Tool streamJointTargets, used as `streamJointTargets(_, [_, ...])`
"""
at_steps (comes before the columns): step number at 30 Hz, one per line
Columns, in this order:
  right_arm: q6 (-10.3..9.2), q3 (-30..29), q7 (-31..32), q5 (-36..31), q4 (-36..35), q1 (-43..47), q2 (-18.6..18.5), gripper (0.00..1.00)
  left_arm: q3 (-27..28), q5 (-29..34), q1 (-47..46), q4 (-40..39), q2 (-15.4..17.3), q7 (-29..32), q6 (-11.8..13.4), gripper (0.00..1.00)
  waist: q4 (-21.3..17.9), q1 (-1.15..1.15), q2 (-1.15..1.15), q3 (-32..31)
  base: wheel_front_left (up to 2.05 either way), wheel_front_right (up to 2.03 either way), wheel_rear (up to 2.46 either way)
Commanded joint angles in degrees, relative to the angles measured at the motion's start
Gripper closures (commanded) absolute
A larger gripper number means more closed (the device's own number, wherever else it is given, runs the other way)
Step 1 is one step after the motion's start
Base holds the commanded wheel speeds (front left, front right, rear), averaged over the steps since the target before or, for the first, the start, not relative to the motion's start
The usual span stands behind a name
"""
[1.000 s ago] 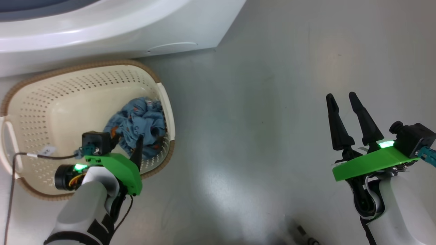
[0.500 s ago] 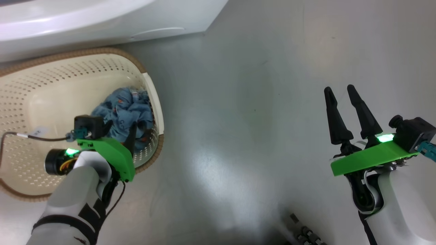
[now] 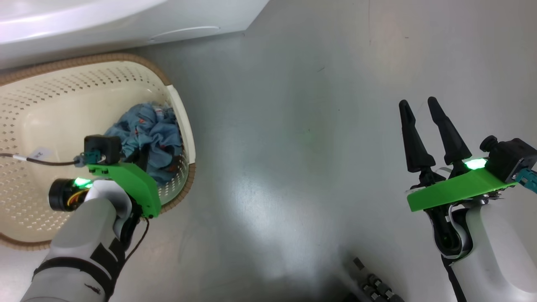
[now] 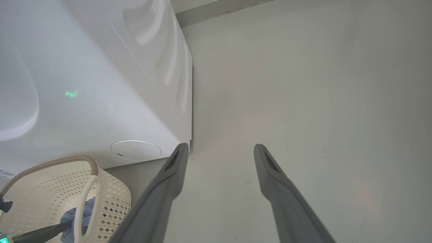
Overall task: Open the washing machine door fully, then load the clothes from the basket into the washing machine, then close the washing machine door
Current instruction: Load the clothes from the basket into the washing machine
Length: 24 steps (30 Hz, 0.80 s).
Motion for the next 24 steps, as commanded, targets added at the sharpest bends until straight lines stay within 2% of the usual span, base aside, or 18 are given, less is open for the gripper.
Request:
streamJointTargets(1, [0.1, 0.9, -0.7, 0.6, -1.3, 1.1, -0.6, 0.0, 0.3, -1.1, 0.0, -0.2, 1.6, -0.4, -0.1, 1.0, 0.1, 0.0, 0.0, -0.2, 0.0, 0.0, 0.0])
streamJointTargets(13, [0.1, 0.5, -0.7, 0.3, -0.6, 1.2, -0.4, 0.0, -0.9, -6.5, 1.7, -2.9, 2.0, -0.4, -0.1, 1.0, 1.9, 0.0, 0.0, -4.0, 0.0, 0.0, 0.0])
streamJointTargets(19, [0.1, 0.2, -0.7, 0.3, -0.1, 2.0, -0.4, 0.0, 1.8, -6.3, 4.2, -6.4, 2.6, -0.4, -0.1, 1.0, 3.4, 0.0, 0.0, -7.6, 0.0, 0.0, 0.0])
streamJointTargets(24, [0.1, -0.3, -0.7, 0.3, 0.4, 3.2, -0.6, 0.0, 6.3, -4.1, 6.9, -9.9, 3.1, -0.4, -0.1, 1.0, 4.6, 0.0, 0.0, -11.0, 0.0, 0.0, 0.0])
